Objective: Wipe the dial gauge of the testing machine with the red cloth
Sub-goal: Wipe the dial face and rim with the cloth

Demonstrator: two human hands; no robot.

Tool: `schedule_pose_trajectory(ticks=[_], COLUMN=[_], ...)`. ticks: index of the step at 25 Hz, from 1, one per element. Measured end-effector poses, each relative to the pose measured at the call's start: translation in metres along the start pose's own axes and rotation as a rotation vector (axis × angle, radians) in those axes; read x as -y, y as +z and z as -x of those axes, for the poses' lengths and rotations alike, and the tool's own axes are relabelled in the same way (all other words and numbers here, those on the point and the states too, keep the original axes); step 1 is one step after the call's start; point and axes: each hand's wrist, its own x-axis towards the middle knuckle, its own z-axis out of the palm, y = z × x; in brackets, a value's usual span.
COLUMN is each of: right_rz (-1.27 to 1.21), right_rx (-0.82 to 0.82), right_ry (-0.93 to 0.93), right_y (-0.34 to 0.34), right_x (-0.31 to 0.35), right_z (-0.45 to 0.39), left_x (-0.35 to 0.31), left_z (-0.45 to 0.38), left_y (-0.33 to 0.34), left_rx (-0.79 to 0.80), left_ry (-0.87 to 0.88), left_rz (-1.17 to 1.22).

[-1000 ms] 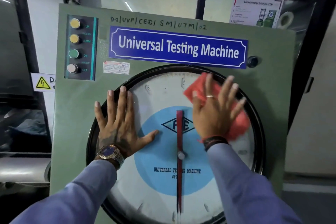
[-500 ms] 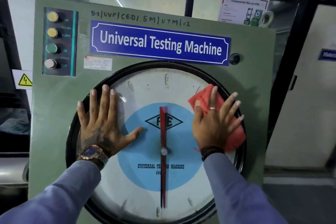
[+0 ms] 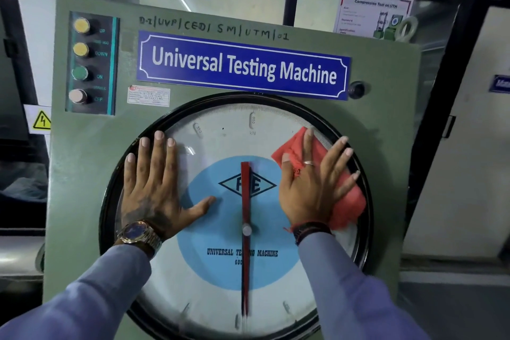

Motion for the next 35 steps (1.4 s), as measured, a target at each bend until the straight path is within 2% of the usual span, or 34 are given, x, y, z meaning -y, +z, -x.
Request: schedule_pose_trajectory(ticks=[4, 8, 11, 15, 17, 18, 20, 22, 25, 27, 31, 35], right_rz=[0.007, 0.019, -0.049, -0.070, -0.039, -0.016, 0.017, 0.009, -0.018, -0.015, 0.026, -0.047], right_rx=[0.028, 0.024, 0.035, 0.019, 0.031, 0.015, -0.034, -0.049, 0.022, 0.025, -0.014, 0.021], right_ry=[-0.161, -0.038, -0.068, -0.397, -0.566, -0.592, -0.486, -0.401, -0.644, -0.699, -0.502, -0.458], right_y=[-0.001, -0.008, -0.001, 0.010, 0.014, 0.015, 0.017, 0.018, 0.025, 0.024, 0.019, 0.015], right_x=[0.020, -0.009, 0.032, 0.099, 0.094, 0.081, 0.059, 0.065, 0.110, 0.111, 0.077, 0.096], right_z=[-0.007, -0.006, -0.008, 0.001, 0.001, -0.003, -0.006, 0.001, 0.026, 0.025, 0.010, 0.021], left_x=[0.000, -0.001, 0.000, 0.003, 0.006, 0.009, 0.017, 0.020, 0.020, 0.024, 0.035, 0.035], left_z=[0.000, 0.000, 0.001, 0.002, 0.008, 0.012, 0.024, 0.034, 0.039, 0.041, 0.047, 0.048], left_y=[0.001, 0.000, -0.001, 0.000, 0.002, 0.004, 0.005, 0.007, 0.006, 0.005, 0.002, 0.003], left_rx=[0.000, 0.007, 0.012, -0.006, -0.002, -0.002, 0.020, 0.024, 0.029, 0.021, 0.038, 0.035], left_ry=[-0.008, -0.006, 0.013, 0.016, 0.005, -0.006, -0.031, -0.048, -0.054, -0.043, 0.002, 0.007], left_rz=[-0.002, 0.006, 0.028, 0.032, 0.019, 0.012, 0.013, 0.020, 0.023, 0.029, 0.019, 0.026])
